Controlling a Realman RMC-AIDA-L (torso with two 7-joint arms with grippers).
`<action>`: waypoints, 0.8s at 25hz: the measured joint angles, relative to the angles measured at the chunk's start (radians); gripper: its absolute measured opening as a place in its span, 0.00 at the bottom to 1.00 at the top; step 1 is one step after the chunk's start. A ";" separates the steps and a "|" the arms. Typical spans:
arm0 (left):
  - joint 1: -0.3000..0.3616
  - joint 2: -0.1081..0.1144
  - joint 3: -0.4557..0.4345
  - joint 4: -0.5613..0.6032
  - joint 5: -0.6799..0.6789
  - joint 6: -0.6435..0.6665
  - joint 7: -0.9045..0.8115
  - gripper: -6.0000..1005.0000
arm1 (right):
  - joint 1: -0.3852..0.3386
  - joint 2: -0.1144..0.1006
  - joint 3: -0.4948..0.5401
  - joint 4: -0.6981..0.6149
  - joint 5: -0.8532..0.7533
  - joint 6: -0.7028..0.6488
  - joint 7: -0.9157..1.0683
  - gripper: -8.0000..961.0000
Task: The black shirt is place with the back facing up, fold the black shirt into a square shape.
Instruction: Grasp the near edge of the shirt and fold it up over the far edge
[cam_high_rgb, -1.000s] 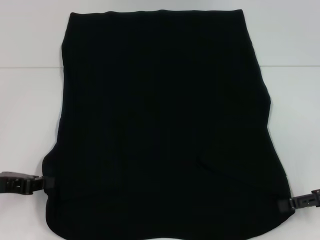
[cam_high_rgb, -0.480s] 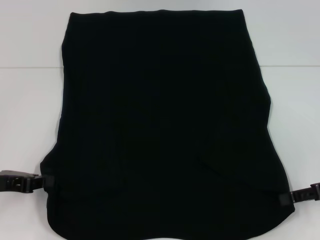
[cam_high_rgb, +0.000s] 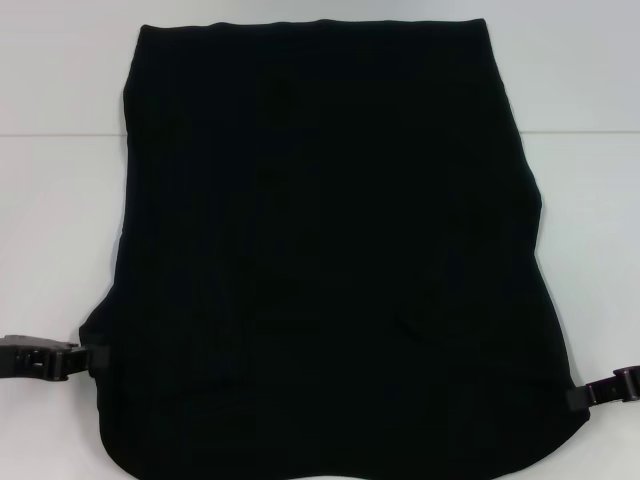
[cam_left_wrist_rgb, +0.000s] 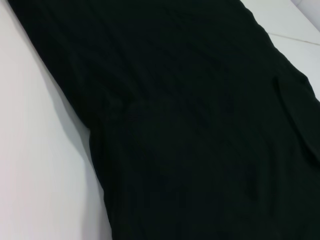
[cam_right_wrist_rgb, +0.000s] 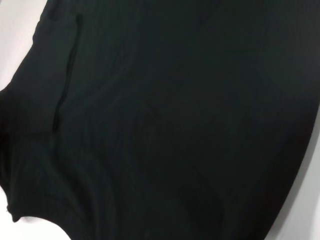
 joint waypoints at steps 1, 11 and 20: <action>0.000 0.000 0.000 0.000 0.000 0.000 0.001 0.00 | 0.000 0.000 0.000 0.000 0.000 0.001 0.000 0.20; 0.003 0.002 -0.012 -0.011 -0.032 0.013 -0.009 0.01 | -0.016 0.010 0.029 0.000 0.006 0.006 -0.052 0.05; 0.042 0.003 -0.072 -0.012 -0.048 0.147 -0.030 0.02 | -0.107 -0.007 0.156 -0.009 0.008 -0.054 -0.188 0.05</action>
